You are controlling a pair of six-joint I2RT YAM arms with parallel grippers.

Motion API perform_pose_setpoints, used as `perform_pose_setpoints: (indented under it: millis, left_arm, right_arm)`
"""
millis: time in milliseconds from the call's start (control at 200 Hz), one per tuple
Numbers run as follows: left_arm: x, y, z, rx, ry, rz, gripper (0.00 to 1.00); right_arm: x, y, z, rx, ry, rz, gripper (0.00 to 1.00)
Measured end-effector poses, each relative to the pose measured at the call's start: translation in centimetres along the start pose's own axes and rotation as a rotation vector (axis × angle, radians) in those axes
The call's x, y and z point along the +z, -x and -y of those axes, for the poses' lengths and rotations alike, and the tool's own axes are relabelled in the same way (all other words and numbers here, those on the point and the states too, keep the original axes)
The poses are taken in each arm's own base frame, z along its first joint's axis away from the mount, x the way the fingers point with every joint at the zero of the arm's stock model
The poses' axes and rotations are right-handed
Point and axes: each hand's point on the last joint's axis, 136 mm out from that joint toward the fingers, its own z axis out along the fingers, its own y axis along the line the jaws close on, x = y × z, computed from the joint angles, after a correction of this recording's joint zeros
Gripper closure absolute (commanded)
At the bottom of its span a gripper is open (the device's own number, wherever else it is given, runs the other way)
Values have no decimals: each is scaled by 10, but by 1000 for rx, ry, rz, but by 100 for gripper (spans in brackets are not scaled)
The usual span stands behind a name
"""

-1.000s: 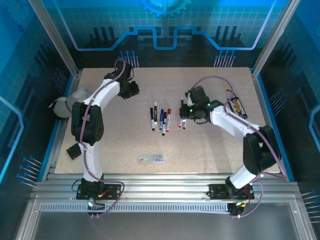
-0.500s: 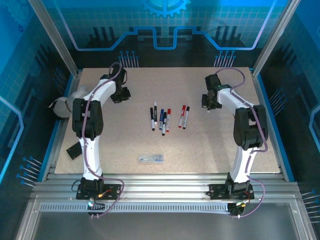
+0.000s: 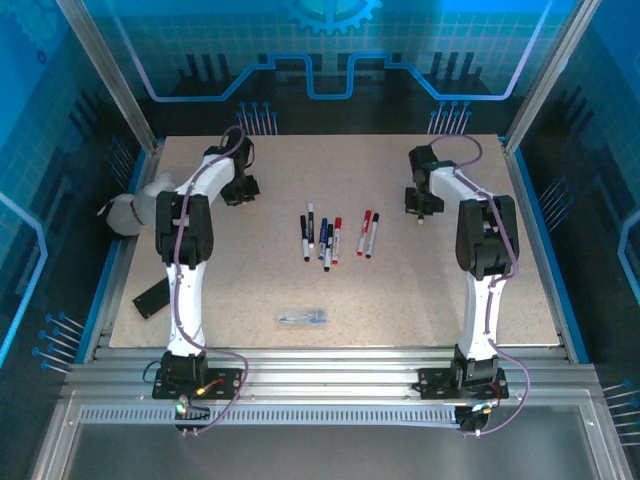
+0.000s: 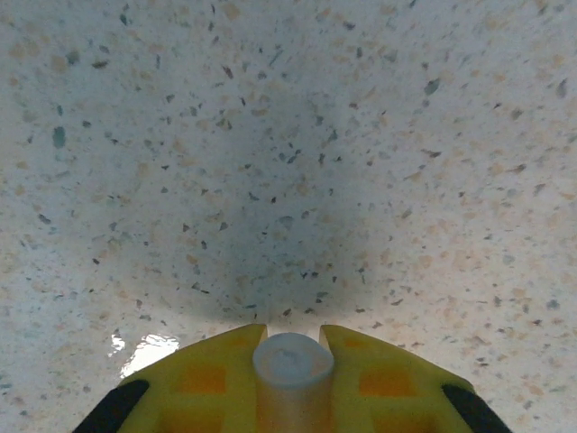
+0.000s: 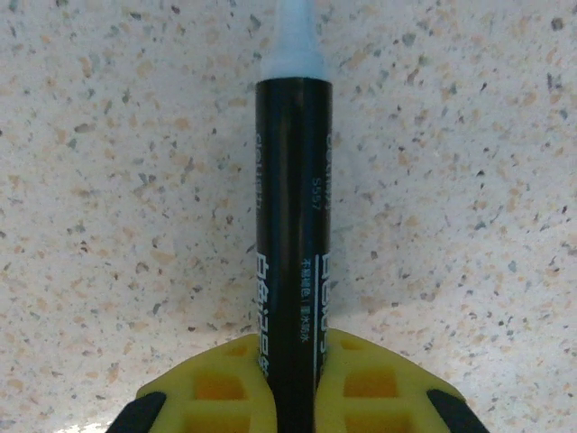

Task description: Open the pen caps

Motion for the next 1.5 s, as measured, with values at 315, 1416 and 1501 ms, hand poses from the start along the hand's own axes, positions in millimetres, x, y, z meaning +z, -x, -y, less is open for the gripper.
perform_pose_setpoints:
  millis: [315,1416,1501]
  left_arm:
    - [4,-4,-3,5,18,-20,82]
    - [-95,-29,73,152,-108,148,55]
    - [-103,-45,101,191,-156,157,57]
  right_arm:
    - [9,-11,4,-24,-18,-57,74]
    - [-130,-6,-18,-41,124,230,60]
    - [-148,-20,-44,-89,175,264,62]
